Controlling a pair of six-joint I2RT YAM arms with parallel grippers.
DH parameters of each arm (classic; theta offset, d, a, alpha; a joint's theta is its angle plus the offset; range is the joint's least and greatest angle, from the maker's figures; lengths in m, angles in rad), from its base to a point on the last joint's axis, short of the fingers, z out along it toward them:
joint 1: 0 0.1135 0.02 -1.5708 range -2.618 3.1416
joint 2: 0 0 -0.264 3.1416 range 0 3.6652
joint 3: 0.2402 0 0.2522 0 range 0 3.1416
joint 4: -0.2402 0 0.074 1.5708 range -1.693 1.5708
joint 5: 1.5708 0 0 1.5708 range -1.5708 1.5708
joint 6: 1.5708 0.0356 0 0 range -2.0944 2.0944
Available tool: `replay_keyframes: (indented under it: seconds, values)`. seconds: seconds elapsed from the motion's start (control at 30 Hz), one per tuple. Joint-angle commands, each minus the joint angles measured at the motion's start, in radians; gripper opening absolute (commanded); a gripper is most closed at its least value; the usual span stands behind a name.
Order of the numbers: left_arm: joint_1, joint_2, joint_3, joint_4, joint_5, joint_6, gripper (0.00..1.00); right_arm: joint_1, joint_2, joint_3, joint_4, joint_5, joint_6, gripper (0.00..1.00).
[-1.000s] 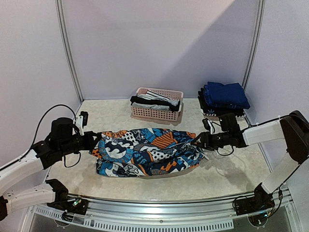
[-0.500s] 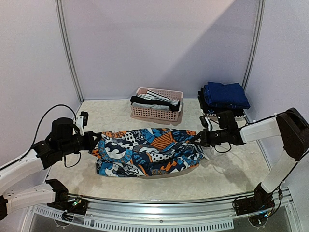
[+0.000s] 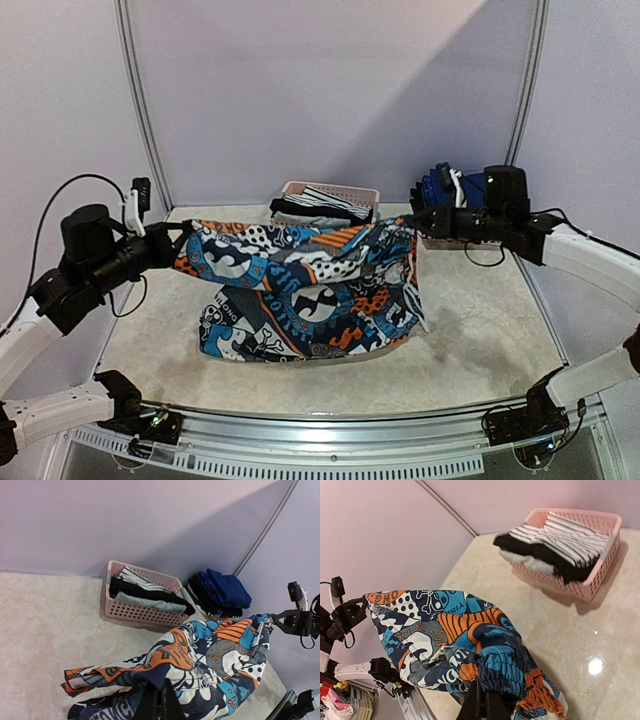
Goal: Fold and stack the mixed laundry pile
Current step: Flatten out the crumpled shorts at the center of the board.
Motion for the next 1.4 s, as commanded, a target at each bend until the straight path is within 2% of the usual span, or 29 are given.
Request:
replay_keyframes:
  seconds: [0.0, 0.13, 0.27, 0.4, 0.67, 0.9, 1.17, 1.27, 1.37]
  values:
    - [0.011, -0.039, 0.101, -0.084, -0.066, 0.056, 0.00, -0.005, -0.140, 0.087, -0.188, 0.080, -0.070, 0.00]
    - [0.012, -0.066, 0.185, -0.174, -0.124, 0.080, 0.00, -0.004, -0.264, 0.137, -0.298, 0.154, -0.117, 0.00]
    - [0.011, -0.104, 0.203, -0.227, -0.174, 0.081, 0.00, -0.005, -0.394, 0.135, -0.364, 0.235, -0.137, 0.00]
    - [0.011, -0.116, 0.197, -0.219, -0.146, 0.068, 0.00, -0.005, -0.473, 0.132, -0.385, 0.230, -0.129, 0.00]
    - [0.010, -0.111, 0.255, -0.193, -0.012, 0.025, 0.00, -0.005, -0.486, 0.180, -0.380, 0.099, -0.085, 0.00]
    - [0.010, -0.141, 0.361, -0.253, 0.004, -0.030, 0.00, -0.003, -0.467, 0.257, -0.393, -0.050, -0.008, 0.00]
    - [0.010, -0.227, 0.429, -0.240, 0.060, -0.040, 0.00, 0.034, -0.531, 0.251, -0.372, -0.104, 0.061, 0.00]
    - [0.010, -0.218, 0.495, -0.243, 0.125, -0.058, 0.00, 0.084, -0.533, 0.245, -0.346, -0.113, 0.105, 0.00]
    - [0.011, -0.199, 0.551, -0.251, 0.164, -0.076, 0.00, 0.164, -0.522, 0.247, -0.348, -0.057, 0.118, 0.00]
